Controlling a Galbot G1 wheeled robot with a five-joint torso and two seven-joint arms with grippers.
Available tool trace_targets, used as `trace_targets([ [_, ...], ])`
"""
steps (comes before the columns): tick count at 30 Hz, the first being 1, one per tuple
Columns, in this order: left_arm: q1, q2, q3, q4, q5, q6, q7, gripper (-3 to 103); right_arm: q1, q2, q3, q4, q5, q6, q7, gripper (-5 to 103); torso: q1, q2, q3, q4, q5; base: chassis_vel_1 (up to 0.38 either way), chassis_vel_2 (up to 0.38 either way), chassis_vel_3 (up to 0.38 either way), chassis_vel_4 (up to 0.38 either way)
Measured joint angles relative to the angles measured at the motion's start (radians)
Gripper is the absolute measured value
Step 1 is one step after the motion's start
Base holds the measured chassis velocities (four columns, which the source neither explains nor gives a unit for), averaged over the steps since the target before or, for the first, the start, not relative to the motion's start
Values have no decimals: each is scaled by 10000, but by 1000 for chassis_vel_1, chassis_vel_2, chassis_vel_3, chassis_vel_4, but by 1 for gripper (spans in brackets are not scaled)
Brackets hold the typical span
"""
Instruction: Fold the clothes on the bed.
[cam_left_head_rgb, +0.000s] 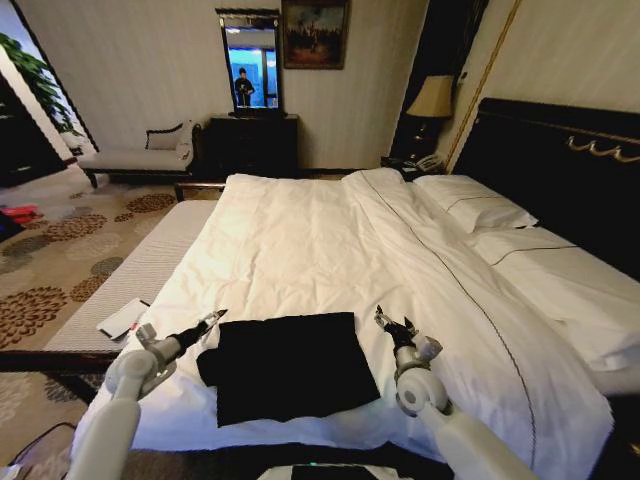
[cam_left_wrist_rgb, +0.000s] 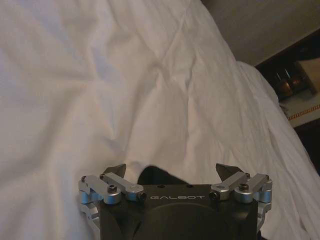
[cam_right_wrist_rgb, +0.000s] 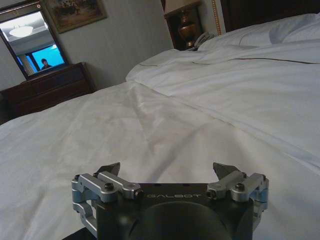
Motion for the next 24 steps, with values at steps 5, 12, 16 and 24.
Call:
trace_targets([
  [5,-52,-233,278,62,272,-8,46,97,153,-35,-43,-110,25,-41,24,100,0,0,0,0,0,0,0,0,0],
  [12,73,-227,302,55,527,-15,168,77,297,-63,-102,-227,126,-50,16,100,0,0,0,2,0,0,0,0,0],
  [16,133,-182,232,15,559,-14,198,60,414,-80,-256,-276,410,-104,-41,100,-1,2,0,1,-1,0,0,0,0],
  [24,262,-191,81,-94,617,-14,199,33,669,-89,-907,-533,919,-371,-578,100,-1,2,-1,0,-2,0,0,0,0],
])
